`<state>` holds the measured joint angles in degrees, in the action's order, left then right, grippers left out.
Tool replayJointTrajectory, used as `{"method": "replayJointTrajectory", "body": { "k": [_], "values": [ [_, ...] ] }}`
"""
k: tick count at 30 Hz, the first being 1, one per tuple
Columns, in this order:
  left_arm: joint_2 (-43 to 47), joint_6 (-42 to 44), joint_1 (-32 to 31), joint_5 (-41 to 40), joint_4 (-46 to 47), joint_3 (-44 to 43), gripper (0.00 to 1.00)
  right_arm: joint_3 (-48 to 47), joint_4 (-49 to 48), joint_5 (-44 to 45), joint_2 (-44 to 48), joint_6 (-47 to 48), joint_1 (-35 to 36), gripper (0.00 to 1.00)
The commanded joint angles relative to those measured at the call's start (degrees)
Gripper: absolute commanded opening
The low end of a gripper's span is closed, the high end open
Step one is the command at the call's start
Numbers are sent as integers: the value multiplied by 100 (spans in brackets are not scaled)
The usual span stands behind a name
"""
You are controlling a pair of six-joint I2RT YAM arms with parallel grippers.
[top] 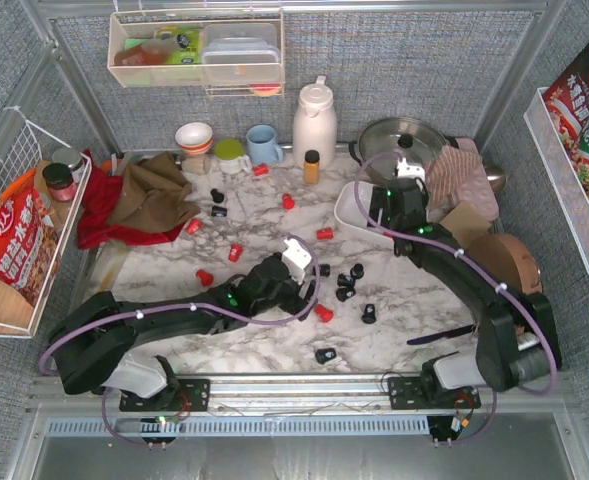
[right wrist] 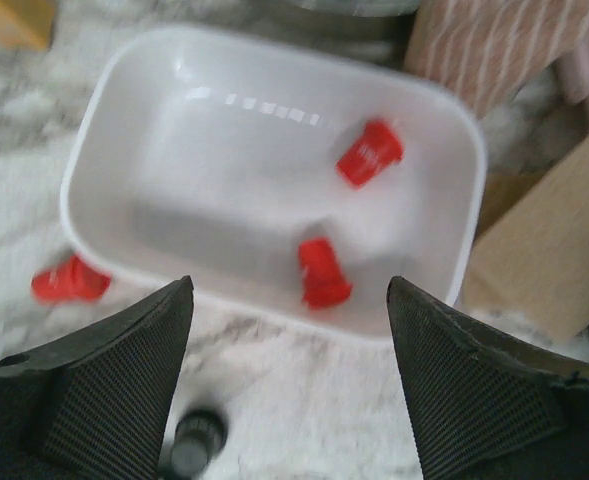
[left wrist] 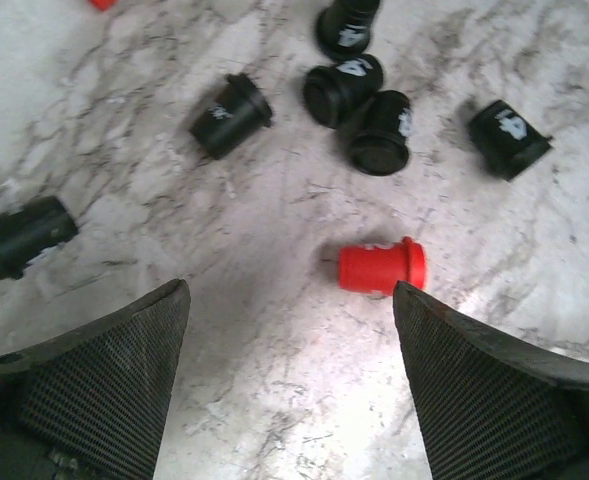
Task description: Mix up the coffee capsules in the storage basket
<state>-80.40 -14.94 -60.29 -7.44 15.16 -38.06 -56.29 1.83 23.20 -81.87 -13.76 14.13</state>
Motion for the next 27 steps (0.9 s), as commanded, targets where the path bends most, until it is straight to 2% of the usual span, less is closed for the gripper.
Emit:
{"method": "replayJointTrajectory", "body": {
  "k": [1, 10, 18, 21, 25, 27],
  "values": [
    [-143, 132, -71, 810, -132, -177, 90, 510, 305, -469, 611, -174, 290, 82],
    [-1125, 188, -387, 891, -188, -788, 94, 1568, 434, -749, 1961, -274, 538, 82],
    [-1798, 141, -392, 801, -548, -1246, 94, 1789, 365, -904, 2313, -329, 542, 82],
    [-1979, 80, -387, 905, -645, -1283, 91, 1853, 310, -936, 2322, -346, 539, 82],
    [-2117, -42, -390, 989, -667, -1278, 77, 1825, 356, -1005, 2369, -348, 538, 82],
    [-2105, -84, -387, 907, -659, -1261, 75, 1832, 371, -1010, 2429, -347, 539, 82]
  ]
}}
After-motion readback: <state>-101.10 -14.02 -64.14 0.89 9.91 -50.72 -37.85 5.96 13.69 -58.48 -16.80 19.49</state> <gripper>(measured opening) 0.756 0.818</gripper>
